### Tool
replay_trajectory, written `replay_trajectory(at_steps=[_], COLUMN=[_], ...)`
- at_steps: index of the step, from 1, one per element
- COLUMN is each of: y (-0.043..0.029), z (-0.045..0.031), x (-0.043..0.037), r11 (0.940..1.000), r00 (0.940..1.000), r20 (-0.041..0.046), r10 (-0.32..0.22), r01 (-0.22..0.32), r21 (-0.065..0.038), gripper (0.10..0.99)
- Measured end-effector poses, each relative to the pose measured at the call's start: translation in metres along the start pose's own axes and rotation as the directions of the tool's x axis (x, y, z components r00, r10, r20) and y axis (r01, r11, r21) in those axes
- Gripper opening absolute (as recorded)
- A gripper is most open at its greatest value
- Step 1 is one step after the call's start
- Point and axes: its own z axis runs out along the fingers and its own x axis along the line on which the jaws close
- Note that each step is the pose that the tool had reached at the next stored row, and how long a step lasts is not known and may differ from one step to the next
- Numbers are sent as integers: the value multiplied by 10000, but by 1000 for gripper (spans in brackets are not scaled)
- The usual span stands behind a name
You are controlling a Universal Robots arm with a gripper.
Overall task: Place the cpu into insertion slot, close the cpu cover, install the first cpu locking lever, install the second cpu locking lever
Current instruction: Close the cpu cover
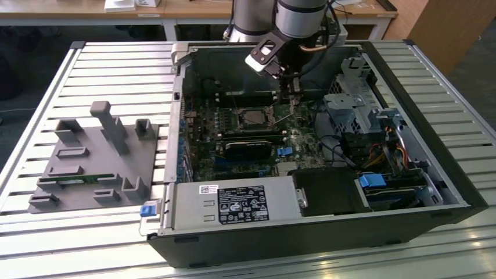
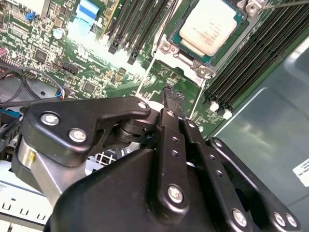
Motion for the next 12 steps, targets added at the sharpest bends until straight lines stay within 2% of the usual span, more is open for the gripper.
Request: replay_trajectory(at_steps=[4, 9, 12], y=[31, 69, 108], z=[27, 44, 52], x=[18, 85, 87], r11=[10000, 10000, 10000], r00=[10000, 10000, 10000], r20=[0, -2, 0], r10=[-6, -6, -5], r01=[6, 6, 5], r21=[9, 31, 48], gripper=[106, 106, 106])
